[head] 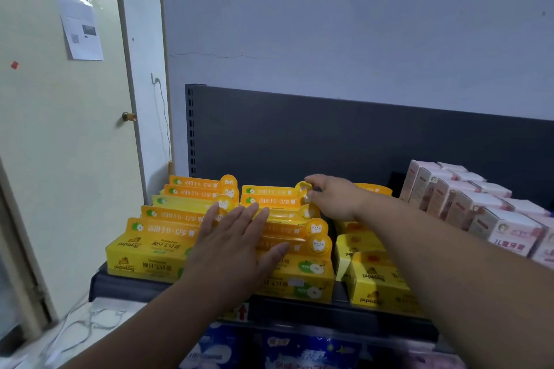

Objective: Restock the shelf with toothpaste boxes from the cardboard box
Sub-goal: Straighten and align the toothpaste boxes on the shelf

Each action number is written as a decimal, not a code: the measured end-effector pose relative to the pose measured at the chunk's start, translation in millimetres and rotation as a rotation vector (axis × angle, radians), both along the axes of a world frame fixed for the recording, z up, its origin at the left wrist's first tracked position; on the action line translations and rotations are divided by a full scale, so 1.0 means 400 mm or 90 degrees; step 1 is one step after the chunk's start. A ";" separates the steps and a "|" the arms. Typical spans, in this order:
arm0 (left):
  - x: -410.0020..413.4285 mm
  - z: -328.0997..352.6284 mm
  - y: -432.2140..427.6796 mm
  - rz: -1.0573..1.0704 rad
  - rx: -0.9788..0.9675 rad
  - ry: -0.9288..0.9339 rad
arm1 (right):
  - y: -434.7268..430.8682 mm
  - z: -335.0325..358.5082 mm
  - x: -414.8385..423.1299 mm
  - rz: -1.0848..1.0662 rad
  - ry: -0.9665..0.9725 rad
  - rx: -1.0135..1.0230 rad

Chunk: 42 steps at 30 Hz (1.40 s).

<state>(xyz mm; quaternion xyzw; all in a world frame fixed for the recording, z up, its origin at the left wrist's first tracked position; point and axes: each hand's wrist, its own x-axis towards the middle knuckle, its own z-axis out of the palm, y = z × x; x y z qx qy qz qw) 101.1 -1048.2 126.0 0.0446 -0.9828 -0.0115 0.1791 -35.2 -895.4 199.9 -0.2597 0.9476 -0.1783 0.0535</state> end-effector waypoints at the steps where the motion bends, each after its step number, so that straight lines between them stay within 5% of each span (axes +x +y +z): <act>1: 0.000 -0.002 -0.001 0.000 0.000 0.001 | -0.002 -0.002 -0.005 0.003 -0.005 0.007; 15: -0.002 -0.002 -0.002 0.002 0.006 -0.005 | -0.012 -0.012 -0.061 0.019 0.097 -0.069; 21: -0.004 0.001 -0.001 0.007 0.003 -0.007 | -0.036 -0.012 -0.090 0.062 0.005 0.012; 36: 0.002 0.010 -0.008 -0.001 -0.001 -0.023 | 0.080 0.020 -0.009 0.032 0.066 -0.032; 42: 0.011 0.037 0.048 -0.076 0.025 0.090 | 0.215 0.043 0.081 -0.037 0.098 -0.048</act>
